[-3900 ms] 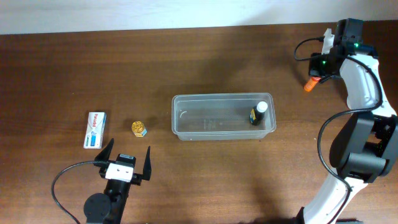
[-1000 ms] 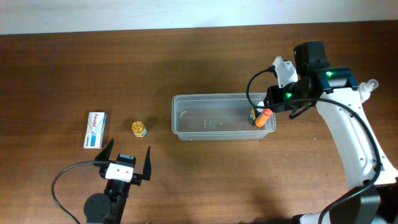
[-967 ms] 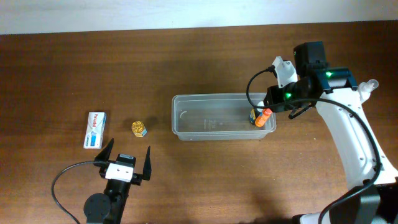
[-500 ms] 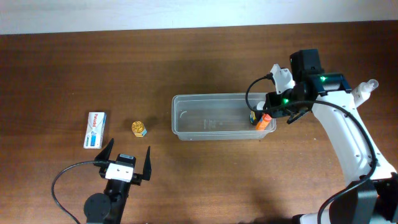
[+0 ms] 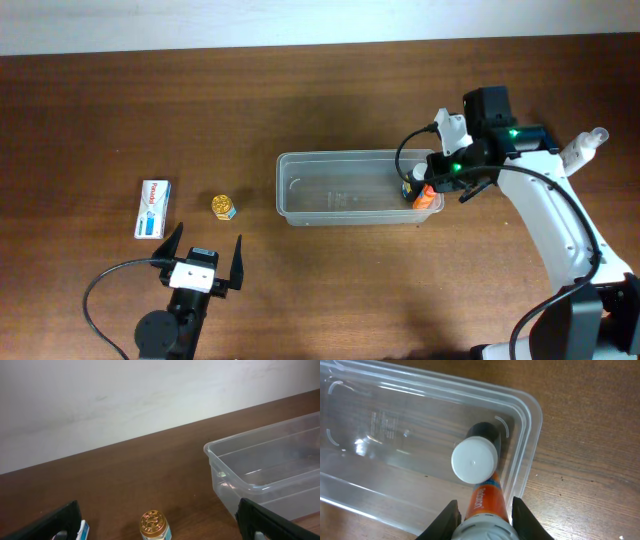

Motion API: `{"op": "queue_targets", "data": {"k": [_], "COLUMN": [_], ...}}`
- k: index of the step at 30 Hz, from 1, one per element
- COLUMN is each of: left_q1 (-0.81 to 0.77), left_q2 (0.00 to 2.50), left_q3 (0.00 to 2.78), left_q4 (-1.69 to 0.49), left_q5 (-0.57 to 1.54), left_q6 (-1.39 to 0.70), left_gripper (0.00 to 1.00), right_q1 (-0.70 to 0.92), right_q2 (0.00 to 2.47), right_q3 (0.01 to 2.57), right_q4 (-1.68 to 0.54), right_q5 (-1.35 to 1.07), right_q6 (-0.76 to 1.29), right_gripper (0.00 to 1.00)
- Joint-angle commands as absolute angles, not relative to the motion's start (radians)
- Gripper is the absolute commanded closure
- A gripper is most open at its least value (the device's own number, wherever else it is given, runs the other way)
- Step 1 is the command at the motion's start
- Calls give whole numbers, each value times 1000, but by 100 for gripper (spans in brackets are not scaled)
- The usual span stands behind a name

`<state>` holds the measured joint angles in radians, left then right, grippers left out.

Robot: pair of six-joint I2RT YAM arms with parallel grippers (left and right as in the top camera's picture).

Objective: Pack container
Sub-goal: 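Lift the orange tube and place it beside the bottle in container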

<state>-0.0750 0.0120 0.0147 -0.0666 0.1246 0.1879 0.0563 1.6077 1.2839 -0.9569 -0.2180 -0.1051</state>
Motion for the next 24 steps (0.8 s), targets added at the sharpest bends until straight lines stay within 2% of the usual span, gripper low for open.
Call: {"op": "queue_targets", "data": {"k": [1, 24], "left_q1": [-67, -67], "left_q2": [5, 5], "left_q3": [9, 9], "left_q4": [-68, -68], "left_q5": [135, 135], "left_q6": [204, 204], "left_gripper": [1, 1], "right_q1": [68, 132], "right_q2": [1612, 1612], "right_q3": [1279, 1259], "right_q4": [-953, -926], "right_q5": [-211, -167], "right_q6": [-100, -101], "right_gripper": [74, 73]}}
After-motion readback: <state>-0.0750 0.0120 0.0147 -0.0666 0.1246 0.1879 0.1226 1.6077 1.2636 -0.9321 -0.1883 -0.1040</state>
